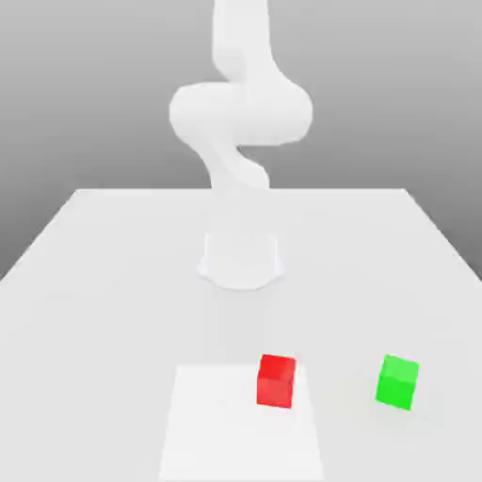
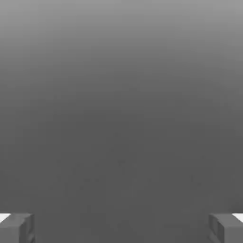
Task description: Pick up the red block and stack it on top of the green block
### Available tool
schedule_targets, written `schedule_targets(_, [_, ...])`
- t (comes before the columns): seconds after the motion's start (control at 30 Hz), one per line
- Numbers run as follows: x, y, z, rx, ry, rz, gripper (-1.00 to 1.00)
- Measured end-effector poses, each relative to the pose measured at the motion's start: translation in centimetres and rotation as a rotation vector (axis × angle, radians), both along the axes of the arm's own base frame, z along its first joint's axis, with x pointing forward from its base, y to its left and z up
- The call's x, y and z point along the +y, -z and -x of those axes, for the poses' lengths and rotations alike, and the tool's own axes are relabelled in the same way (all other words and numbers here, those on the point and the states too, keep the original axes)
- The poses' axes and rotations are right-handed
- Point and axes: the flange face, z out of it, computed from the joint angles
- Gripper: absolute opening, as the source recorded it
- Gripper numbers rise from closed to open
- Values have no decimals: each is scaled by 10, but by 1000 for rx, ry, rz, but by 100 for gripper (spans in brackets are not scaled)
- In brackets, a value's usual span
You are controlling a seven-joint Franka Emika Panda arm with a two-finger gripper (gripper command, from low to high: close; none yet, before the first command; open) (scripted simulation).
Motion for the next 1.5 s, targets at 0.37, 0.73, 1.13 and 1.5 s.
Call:
schedule_targets(0.37, [26,274,-54,409,101,-2,0])
schedule_targets(0.73, [39,469,11,708,164,-93,0])
schedule_targets(1.13, [39,517,15,714,163,-91,-100])
schedule_targets(1.5, [40,471,11,708,163,-93,-100])
